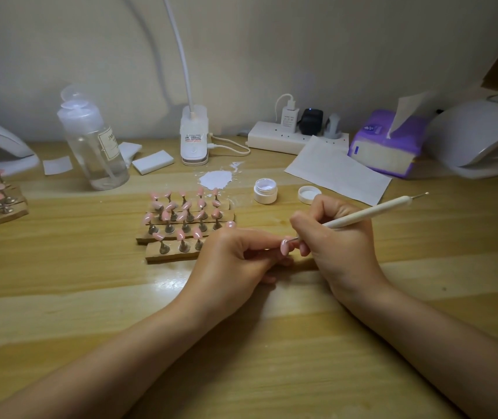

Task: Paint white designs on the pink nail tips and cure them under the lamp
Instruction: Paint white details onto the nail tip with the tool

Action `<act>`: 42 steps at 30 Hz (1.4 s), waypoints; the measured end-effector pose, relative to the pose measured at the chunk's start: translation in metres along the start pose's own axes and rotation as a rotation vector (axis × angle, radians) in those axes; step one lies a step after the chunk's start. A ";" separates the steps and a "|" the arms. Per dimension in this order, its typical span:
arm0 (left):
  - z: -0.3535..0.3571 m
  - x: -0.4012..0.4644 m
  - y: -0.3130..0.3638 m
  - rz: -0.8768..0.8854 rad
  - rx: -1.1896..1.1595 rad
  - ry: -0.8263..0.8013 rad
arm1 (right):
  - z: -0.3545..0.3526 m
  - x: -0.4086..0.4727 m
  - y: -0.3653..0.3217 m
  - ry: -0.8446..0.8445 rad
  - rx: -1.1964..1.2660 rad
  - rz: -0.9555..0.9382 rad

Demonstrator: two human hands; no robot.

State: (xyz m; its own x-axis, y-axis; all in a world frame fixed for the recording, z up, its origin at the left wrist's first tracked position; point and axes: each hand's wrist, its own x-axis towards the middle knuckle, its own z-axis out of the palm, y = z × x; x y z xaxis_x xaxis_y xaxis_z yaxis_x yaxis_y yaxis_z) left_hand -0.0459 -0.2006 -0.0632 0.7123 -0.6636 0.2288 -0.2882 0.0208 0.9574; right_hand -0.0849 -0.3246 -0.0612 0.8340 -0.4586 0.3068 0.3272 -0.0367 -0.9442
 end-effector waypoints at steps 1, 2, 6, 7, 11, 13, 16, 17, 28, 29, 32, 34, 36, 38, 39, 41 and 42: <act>0.000 0.000 0.000 0.000 0.004 -0.001 | 0.000 0.000 0.000 -0.001 0.001 0.001; 0.000 0.000 0.000 -0.002 0.008 -0.002 | 0.000 0.000 0.000 -0.002 0.001 0.001; -0.001 0.001 -0.001 -0.003 0.023 -0.001 | -0.001 -0.001 0.000 -0.003 -0.007 0.003; -0.001 0.000 -0.002 -0.001 0.023 0.000 | -0.001 -0.001 0.000 -0.003 -0.012 0.002; 0.000 0.000 -0.001 0.009 0.027 0.004 | 0.000 -0.001 0.000 -0.005 -0.005 0.005; 0.000 0.001 -0.002 0.003 0.022 0.005 | 0.000 -0.001 0.000 -0.003 -0.009 0.002; 0.000 0.001 -0.002 -0.004 0.022 0.004 | 0.000 -0.001 0.000 0.002 -0.009 0.001; 0.000 0.000 -0.002 -0.006 0.023 0.005 | 0.000 -0.001 0.000 0.002 -0.004 0.001; 0.001 0.000 0.000 -0.022 0.025 -0.003 | 0.000 0.000 0.001 0.000 0.004 -0.002; 0.000 0.000 0.000 -0.022 0.024 -0.004 | 0.000 0.000 0.001 0.005 0.007 0.000; 0.000 0.000 -0.001 -0.021 0.021 -0.003 | 0.000 0.001 0.000 0.026 0.048 0.020; 0.001 0.000 -0.001 -0.023 0.022 -0.004 | -0.001 0.002 0.000 0.038 0.070 0.031; 0.000 0.000 -0.001 -0.026 0.018 -0.004 | -0.001 0.001 -0.001 0.037 0.042 0.021; 0.000 0.000 -0.001 -0.025 0.020 -0.007 | 0.000 0.000 -0.002 0.025 0.002 0.006; 0.000 0.001 -0.001 -0.024 0.021 -0.008 | 0.000 0.000 -0.002 0.016 -0.011 0.002; 0.001 0.001 -0.001 -0.023 0.021 -0.006 | 0.001 -0.001 -0.003 0.004 -0.029 0.000; 0.001 0.001 -0.001 -0.023 0.021 -0.003 | 0.001 -0.002 -0.003 0.000 -0.035 0.002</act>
State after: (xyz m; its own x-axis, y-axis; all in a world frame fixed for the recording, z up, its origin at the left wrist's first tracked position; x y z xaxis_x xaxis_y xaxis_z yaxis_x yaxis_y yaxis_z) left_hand -0.0456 -0.2015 -0.0640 0.7173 -0.6656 0.2061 -0.2848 -0.0101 0.9585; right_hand -0.0871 -0.3228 -0.0583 0.8347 -0.4587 0.3048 0.3099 -0.0664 -0.9485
